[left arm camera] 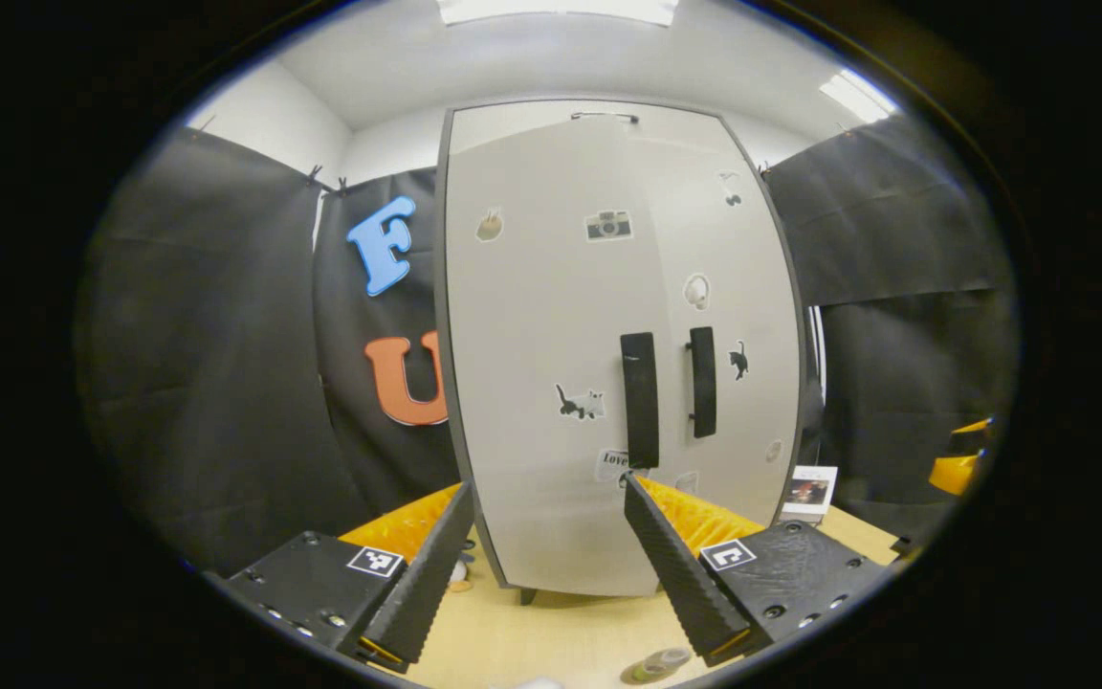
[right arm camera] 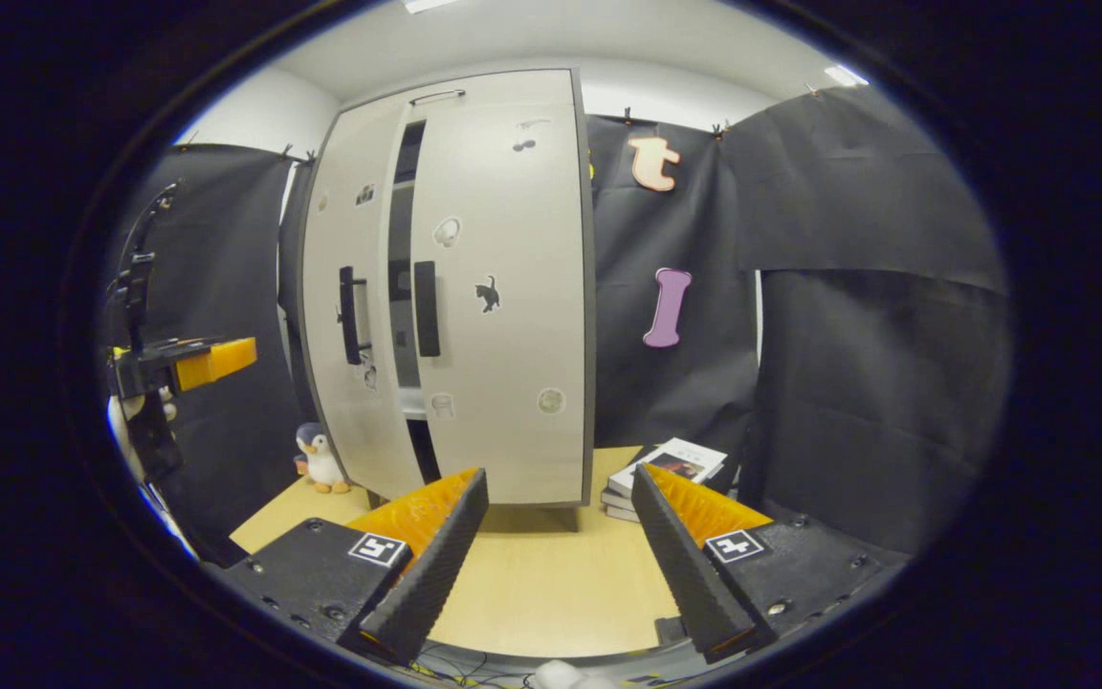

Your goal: Grasp the bottle in the cabinet with the left hand and place it on the coaster, then close the right door with the right hand and the left door with the left hand.

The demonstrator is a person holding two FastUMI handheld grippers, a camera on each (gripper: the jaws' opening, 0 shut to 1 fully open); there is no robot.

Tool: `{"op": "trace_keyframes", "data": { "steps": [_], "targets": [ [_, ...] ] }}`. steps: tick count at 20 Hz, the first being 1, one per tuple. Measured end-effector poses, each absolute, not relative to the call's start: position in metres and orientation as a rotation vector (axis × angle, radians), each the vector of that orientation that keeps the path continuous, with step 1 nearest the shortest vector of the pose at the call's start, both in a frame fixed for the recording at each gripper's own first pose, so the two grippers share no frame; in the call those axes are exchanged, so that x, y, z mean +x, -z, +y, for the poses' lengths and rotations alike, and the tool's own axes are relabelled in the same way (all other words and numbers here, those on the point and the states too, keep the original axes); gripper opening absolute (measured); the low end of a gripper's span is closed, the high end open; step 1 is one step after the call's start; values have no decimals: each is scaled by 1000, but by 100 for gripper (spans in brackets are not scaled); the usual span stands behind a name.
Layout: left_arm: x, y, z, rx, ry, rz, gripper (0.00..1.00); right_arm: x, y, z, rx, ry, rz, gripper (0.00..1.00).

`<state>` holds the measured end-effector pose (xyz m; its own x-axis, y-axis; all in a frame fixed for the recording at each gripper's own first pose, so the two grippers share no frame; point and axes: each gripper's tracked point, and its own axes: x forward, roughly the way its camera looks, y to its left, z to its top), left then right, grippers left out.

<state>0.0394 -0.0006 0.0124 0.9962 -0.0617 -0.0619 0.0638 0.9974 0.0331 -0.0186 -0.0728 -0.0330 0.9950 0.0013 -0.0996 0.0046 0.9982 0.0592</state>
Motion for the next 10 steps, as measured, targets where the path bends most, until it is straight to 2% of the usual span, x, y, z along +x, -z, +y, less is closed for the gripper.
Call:
{"op": "trace_keyframes", "data": {
  "steps": [1,4,5,6,7,10],
  "targets": [
    [32,-10,1,24,58,67,96,-19,31,-70,61,1,92,96],
    [9,2,13,19,25,87,97,-18,24,-59,65,-8,65,99],
    [3,4,16,24,14,83,98,-17,23,-54,61,-17,64,96],
    [-2,8,20,29,2,90,96,-17,24,-49,57,-26,63,99],
    [-7,15,23,26,-6,106,96,-16,23,-46,53,-32,62,96],
    [-14,19,24,15,-10,111,97,-16,24,-39,50,-32,55,99]
  ]
}}
